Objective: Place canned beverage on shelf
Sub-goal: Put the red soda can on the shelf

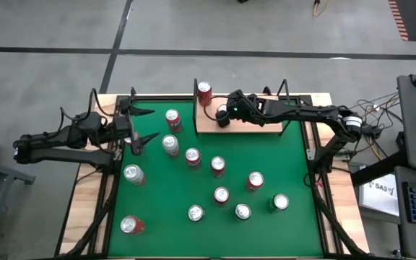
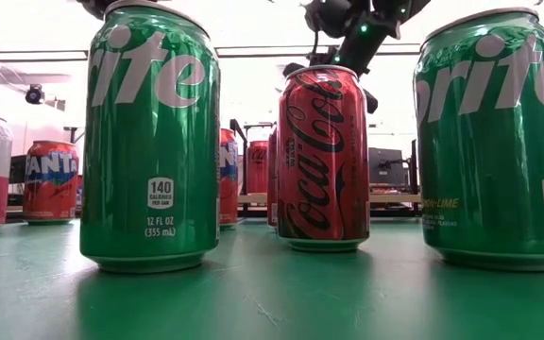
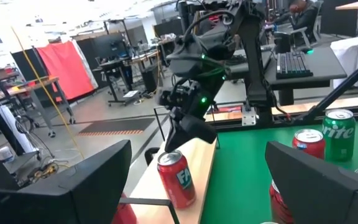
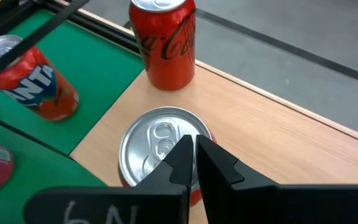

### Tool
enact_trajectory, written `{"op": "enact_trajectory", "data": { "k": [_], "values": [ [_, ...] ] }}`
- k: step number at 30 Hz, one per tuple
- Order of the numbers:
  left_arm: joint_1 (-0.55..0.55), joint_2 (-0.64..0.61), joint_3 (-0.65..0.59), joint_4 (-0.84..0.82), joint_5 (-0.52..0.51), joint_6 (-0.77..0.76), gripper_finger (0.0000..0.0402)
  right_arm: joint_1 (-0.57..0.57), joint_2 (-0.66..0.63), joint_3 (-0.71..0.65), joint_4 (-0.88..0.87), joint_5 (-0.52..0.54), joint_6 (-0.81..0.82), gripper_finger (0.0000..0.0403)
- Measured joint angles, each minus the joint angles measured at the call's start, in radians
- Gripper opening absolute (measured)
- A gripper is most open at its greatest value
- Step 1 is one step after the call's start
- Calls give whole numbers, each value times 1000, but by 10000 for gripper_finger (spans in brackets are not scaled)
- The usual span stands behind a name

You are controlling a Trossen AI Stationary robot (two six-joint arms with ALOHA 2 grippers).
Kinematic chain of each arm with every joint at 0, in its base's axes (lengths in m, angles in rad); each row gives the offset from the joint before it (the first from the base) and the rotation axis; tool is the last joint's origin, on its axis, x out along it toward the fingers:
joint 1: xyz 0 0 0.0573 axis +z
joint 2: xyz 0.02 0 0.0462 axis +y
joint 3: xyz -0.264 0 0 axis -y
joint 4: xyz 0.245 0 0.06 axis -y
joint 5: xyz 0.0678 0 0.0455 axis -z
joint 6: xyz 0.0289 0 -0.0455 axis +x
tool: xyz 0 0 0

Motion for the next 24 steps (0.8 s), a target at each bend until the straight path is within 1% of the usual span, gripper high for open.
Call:
{"op": "enact_trajectory", "data": {
  "k": [13,24],
  "values": [
    [0,-13,0,-23,0,1,354,-1,4,0,-27,3,89,12],
    [0,-15,0,-23,0,-6,354,26,-5,0,-43,-1,137,12]
  ]
}}
